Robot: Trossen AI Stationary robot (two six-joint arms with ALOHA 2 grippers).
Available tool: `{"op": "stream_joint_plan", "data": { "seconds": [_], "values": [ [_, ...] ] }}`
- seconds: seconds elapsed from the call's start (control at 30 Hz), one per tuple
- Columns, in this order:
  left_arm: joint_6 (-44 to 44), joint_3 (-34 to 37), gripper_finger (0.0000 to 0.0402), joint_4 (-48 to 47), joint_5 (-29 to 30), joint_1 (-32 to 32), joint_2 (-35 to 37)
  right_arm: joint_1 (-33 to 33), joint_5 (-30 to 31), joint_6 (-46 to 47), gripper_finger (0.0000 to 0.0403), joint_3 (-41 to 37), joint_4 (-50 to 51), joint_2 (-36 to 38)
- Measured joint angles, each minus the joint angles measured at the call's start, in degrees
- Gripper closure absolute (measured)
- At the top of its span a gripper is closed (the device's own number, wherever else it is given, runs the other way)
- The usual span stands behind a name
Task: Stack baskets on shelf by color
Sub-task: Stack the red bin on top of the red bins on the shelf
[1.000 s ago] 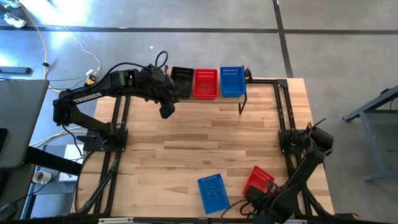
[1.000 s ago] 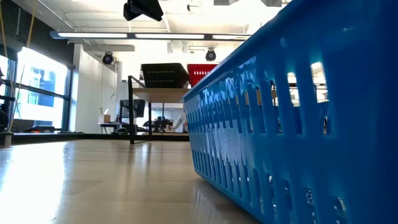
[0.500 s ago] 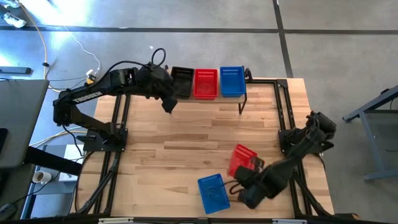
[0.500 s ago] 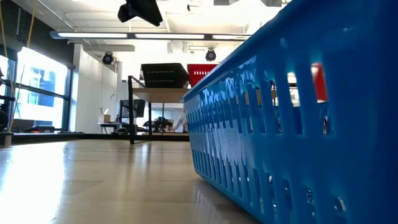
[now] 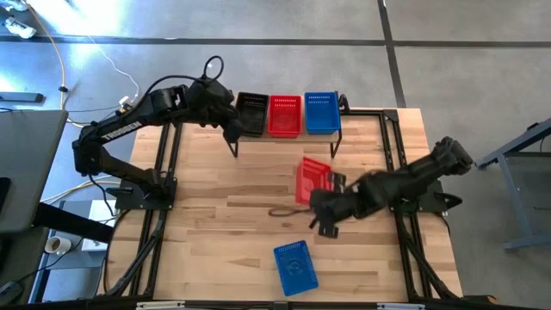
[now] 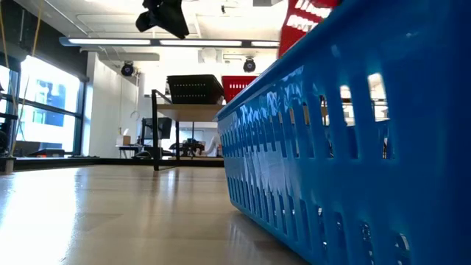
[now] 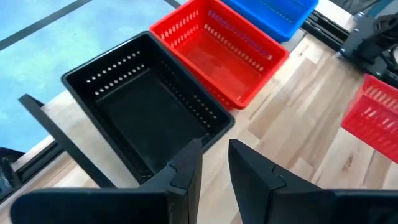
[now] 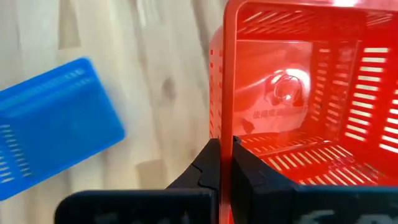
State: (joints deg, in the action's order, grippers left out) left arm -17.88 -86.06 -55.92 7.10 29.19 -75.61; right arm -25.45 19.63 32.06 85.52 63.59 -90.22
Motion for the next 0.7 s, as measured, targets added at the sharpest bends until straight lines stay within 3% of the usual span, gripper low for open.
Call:
{"op": "stream_joint_plan", "data": {
  "seconds": [0.4, 0.7],
  "values": [
    [0.03, 0.0, 0.033, 0.0, -0.03, 3.18, 0.0, 15.31, 0.0, -26.79, 0.0403, 0.0, -7.3, 3.4],
    [0.06, 0.0, 0.033, 0.02, -0.03, 3.23, -0.01, 25.3, 4.55, -42.54, 0.0403, 5.09, -13.34, 3.35]
  ]
}}
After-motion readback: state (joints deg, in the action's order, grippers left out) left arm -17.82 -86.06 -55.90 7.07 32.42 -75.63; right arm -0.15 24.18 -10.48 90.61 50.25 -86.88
